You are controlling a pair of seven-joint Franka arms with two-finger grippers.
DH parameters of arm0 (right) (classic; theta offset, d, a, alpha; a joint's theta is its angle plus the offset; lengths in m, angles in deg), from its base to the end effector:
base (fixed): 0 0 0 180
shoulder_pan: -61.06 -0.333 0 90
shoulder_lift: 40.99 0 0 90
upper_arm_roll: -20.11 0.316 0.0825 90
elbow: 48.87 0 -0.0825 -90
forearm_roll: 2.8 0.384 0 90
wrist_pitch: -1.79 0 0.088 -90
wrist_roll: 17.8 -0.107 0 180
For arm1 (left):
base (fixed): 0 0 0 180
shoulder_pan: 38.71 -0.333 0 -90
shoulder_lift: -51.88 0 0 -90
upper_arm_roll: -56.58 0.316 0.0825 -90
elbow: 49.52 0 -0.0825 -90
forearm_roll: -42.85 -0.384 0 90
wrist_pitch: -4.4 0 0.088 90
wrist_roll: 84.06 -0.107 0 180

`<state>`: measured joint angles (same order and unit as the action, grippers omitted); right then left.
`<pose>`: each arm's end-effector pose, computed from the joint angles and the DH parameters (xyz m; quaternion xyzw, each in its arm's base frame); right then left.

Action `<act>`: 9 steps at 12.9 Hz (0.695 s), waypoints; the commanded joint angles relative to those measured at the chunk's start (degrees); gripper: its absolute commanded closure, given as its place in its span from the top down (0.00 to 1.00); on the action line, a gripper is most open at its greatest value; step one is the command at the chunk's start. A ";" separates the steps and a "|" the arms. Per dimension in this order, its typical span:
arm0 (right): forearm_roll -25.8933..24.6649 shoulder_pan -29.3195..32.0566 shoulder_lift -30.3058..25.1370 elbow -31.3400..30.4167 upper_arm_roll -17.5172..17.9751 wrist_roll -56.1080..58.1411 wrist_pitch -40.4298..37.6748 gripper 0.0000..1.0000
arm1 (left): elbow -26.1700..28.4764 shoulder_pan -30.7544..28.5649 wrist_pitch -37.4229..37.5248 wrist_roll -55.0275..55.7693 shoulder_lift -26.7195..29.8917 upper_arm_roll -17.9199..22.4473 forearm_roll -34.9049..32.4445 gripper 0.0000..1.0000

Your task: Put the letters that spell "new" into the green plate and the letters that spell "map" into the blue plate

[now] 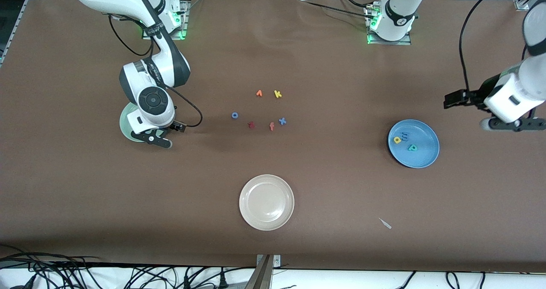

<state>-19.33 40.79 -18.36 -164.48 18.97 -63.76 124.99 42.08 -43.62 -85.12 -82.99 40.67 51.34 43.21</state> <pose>0.5457 0.1770 0.2365 0.9757 -0.1360 -0.0487 0.1649 0.5960 -0.0001 0.4983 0.9932 0.0066 -0.1154 0.0106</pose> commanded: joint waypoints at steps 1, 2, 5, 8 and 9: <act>-1.31 0.14 -2.33 -4.89 0.00 -2.21 5.02 1.00 | -3.01 0.60 0.39 0.25 -6.44 0.23 0.70 1.00; -1.22 0.15 -3.03 -4.46 -0.17 -2.30 4.86 1.00 | -2.31 0.60 -2.13 0.25 -8.55 0.23 0.69 1.00; 0.01 0.67 -4.70 2.46 -2.01 0.15 -1.26 1.00 | 1.29 2.96 -8.03 0.25 -10.41 0.23 0.69 1.00; 5.61 0.94 -4.52 13.28 -2.19 6.40 -10.51 1.00 | 8.57 4.02 -17.95 0.25 -11.12 0.23 0.61 1.00; 5.81 0.94 -4.79 14.96 -2.81 6.58 -10.26 1.00 | 9.46 4.03 -18.94 0.25 -11.29 0.23 -0.09 1.00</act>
<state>-15.47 41.50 -23.51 -153.64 16.64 -59.14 116.74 48.10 -39.88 -100.99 -82.90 28.42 51.15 43.20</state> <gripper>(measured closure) 0.000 0.000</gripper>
